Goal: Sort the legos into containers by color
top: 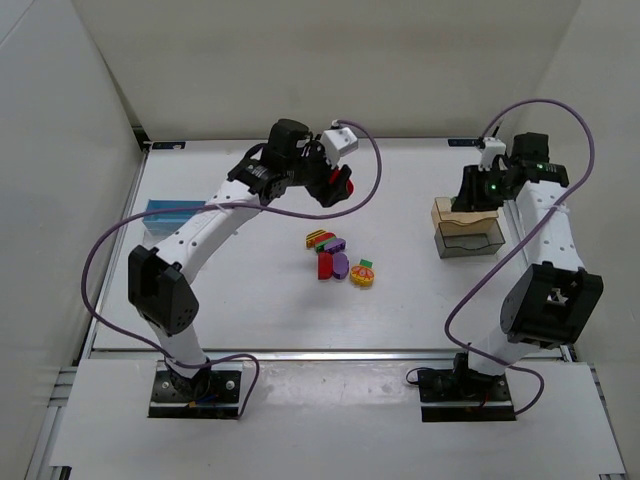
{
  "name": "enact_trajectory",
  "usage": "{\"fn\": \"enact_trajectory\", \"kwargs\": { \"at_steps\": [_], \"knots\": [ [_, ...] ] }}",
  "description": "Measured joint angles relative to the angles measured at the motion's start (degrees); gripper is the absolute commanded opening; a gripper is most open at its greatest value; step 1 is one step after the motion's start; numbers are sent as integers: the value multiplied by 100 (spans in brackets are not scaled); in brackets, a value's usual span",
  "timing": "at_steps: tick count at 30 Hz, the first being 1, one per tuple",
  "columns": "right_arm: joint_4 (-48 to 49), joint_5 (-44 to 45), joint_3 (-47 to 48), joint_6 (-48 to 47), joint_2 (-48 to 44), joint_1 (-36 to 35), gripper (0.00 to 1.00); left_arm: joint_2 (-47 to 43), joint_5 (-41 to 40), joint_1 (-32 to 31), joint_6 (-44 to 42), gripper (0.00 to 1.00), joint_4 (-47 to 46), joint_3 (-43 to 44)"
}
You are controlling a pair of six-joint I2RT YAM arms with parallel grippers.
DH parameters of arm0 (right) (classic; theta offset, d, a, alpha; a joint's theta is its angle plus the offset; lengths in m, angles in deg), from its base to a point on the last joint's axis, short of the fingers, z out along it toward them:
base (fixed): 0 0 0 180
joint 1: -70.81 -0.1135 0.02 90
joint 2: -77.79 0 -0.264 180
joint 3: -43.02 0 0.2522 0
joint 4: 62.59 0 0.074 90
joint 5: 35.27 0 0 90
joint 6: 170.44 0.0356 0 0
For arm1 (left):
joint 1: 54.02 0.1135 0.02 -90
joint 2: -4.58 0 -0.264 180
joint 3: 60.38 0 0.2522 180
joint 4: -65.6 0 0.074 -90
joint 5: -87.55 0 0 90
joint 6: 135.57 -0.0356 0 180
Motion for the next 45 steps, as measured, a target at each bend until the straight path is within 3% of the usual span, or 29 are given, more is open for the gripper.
{"fn": "enact_trajectory", "kwargs": {
  "at_steps": [9, 21, 26, 27, 30, 36, 37, 45],
  "knots": [
    [-205, 470, -951, -754, 28, 374, 0, 841, 81, -20, 249, 33, 197, 892],
    [275, 800, -997, -874, 728, 468, 3, 953, 98, -22, 264, 33, 306, 999],
    [404, 1019, -901, -876, 1147, 463, 19, 953, 74, -22, 264, 33, 321, 999],
    [402, 1058, -870, -876, 1204, 463, 29, 953, 72, -22, 267, 33, 323, 999],
    [407, 1117, -798, -879, 1287, 442, 47, 953, 72, -22, 273, 34, 323, 999],
    [439, 1180, -706, -831, 1294, 428, 61, 994, 114, -22, 332, 34, 332, 1060],
    [444, 1178, -684, -820, 1292, 428, 68, 1040, 142, -22, 345, 34, 341, 1128],
    [337, 931, -501, -566, 719, 481, 69, 1897, 730, -22, 743, 35, 313, 2216]
  ]
}}
